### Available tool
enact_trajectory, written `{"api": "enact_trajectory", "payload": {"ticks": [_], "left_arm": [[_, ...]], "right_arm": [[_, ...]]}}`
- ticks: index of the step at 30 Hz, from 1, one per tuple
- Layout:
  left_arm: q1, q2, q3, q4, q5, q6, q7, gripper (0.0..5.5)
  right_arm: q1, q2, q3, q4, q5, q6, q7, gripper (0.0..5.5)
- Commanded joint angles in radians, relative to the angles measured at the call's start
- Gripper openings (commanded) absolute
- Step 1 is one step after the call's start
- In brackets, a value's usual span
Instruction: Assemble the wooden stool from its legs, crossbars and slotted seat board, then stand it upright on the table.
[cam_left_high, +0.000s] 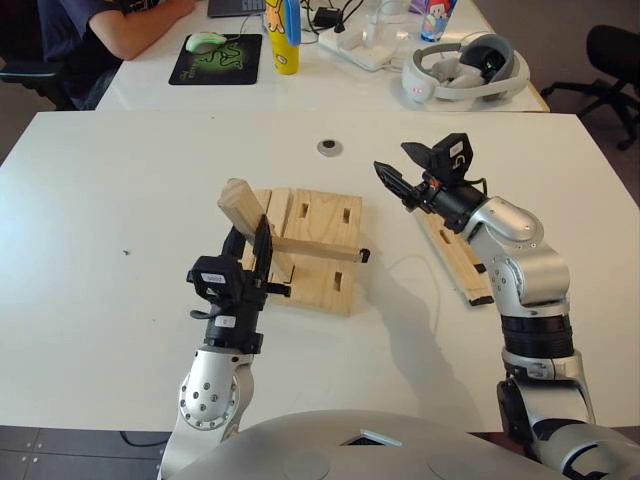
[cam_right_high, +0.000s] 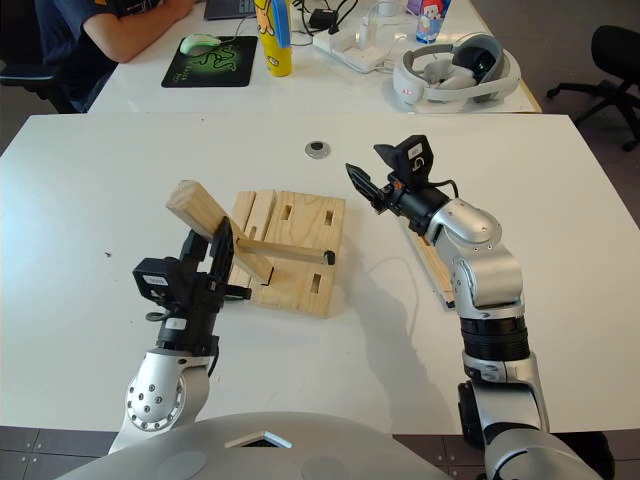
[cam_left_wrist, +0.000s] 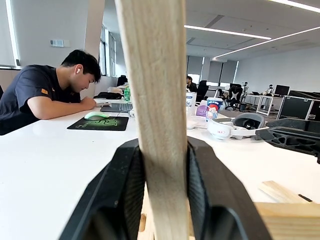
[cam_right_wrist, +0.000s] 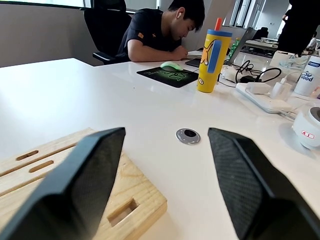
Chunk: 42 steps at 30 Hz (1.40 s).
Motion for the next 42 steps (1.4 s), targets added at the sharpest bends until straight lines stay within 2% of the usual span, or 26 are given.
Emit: {"api": "enact_trajectory", "payload": {"ticks": [1,9,13,19,20,22,28,33,38,42], "left_arm": [[0.089,-0.004,-0.005,0.07,-0.009,0.09,0.006,1.05],[0.046,0.033,-0.021,0.112,0.014,0.138,-0.057,1.05],[0.037,0.032,0.056,0.11,-0.057,0.124,-0.087,1.05],[-0.107,-0.019,0.181,-0.03,-0.169,0.12,-0.086,1.05],[-0.124,-0.022,0.191,-0.043,-0.177,0.13,-0.087,1.41],[-0.149,-0.029,0.206,-0.058,-0.191,0.143,-0.086,1.61],[-0.27,-0.052,0.237,-0.145,-0.201,0.221,-0.058,2.72],[-0.469,-0.029,0.283,-0.24,-0.182,0.357,-0.035,2.72],[-0.638,0.011,0.442,-0.237,-0.241,0.46,-0.04,2.72],[-0.673,0.045,0.692,-0.129,-0.359,0.473,-0.048,2.72]], "right_arm": [[0.02,0.007,-0.008,-0.019,-0.006,0.003,-0.018,3.08],[0.022,0.013,-0.004,-0.02,-0.007,0.0,-0.027,3.08],[0.028,0.021,-0.007,-0.023,-0.009,-0.004,-0.036,3.08],[0.051,0.034,-0.011,-0.034,-0.012,-0.017,-0.057,3.08],[0.052,0.036,-0.011,-0.034,-0.012,-0.02,-0.059,3.08],[0.056,0.039,-0.011,-0.033,-0.014,-0.025,-0.063,3.08],[0.068,0.042,-0.008,-0.036,-0.017,-0.039,-0.068,3.08],[0.068,0.046,-0.006,-0.039,-0.019,-0.045,-0.074,3.08],[0.071,0.053,-0.021,-0.002,-0.065,-0.076,-0.124,3.08],[0.072,0.029,-0.05,0.075,-0.191,-0.119,-0.243,3.08]]}}
